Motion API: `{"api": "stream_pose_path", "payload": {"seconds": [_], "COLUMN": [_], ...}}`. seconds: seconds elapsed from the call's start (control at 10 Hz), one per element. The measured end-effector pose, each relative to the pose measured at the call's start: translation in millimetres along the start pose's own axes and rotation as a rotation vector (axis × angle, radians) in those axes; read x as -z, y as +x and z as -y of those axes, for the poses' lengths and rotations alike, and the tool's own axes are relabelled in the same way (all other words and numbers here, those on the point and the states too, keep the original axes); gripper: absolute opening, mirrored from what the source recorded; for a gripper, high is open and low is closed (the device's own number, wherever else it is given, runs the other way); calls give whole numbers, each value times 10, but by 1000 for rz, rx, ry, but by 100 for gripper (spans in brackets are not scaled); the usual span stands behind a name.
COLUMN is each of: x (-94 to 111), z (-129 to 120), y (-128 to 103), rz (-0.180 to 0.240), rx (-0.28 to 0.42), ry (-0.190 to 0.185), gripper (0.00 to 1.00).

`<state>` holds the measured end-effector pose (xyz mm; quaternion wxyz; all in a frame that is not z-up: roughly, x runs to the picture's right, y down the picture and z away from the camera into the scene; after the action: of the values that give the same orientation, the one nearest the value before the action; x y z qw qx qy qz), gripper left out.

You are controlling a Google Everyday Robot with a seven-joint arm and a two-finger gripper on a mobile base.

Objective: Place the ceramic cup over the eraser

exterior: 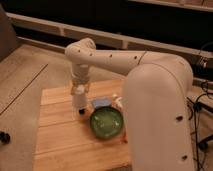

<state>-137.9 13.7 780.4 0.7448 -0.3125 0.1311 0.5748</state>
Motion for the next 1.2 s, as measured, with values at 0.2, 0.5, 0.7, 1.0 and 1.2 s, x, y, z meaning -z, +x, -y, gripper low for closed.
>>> {"api": "stream_pose_path", "payload": {"seconds": [0.2, 0.5, 0.7, 1.0, 1.2], "x": [-178, -367, -447, -521, -539], "z": [-4, -40, -43, 10, 15], "y": [-109, -163, -100, 24, 58], "rz": [27, 34, 17, -13, -24], "rx": [19, 34, 37, 31, 27], "ry": [2, -10, -13, -13, -12], "gripper": [0, 0, 0, 0, 4]}}
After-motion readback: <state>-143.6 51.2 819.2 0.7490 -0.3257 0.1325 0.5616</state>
